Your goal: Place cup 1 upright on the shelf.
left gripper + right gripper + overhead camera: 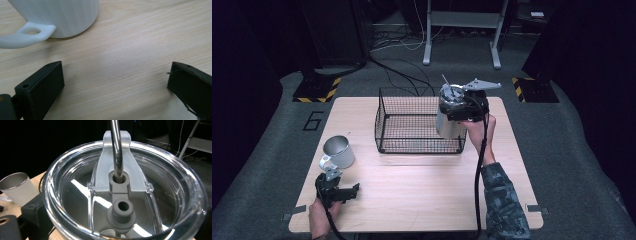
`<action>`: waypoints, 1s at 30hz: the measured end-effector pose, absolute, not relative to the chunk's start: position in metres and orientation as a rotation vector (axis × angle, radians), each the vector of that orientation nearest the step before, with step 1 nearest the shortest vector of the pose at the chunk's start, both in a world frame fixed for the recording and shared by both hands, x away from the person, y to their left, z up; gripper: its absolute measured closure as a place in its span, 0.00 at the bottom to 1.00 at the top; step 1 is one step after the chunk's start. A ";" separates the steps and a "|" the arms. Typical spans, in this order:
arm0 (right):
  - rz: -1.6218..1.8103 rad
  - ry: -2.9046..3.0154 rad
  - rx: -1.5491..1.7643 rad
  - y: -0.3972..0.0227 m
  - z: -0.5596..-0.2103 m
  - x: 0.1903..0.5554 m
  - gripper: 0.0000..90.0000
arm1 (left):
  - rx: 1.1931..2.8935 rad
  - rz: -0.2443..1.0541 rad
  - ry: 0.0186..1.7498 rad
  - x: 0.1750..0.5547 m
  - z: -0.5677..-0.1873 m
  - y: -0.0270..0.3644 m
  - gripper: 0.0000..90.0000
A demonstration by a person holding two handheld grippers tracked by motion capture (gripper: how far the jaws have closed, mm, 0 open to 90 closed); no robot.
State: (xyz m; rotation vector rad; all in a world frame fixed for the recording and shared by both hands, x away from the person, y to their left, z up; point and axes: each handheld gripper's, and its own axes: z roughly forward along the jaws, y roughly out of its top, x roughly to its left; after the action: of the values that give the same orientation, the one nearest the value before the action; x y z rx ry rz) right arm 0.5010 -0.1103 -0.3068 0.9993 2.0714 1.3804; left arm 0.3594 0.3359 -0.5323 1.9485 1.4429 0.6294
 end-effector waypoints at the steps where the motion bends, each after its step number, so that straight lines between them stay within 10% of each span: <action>1: 1.379 2.071 1.007 -0.110 -0.307 0.502 0.04 | 1.948 0.630 1.443 0.359 -0.532 0.336 0.01; 30: 1.296 2.087 1.077 -0.097 -0.321 0.544 0.04 | 1.949 0.629 1.443 0.359 -0.532 0.336 0.00</action>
State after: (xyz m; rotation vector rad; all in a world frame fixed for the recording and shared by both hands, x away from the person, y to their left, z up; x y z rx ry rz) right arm 0.5435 -0.0970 -0.3212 1.0769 2.0866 1.2958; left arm 0.3594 0.3360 -0.5322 1.9492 1.4426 0.6289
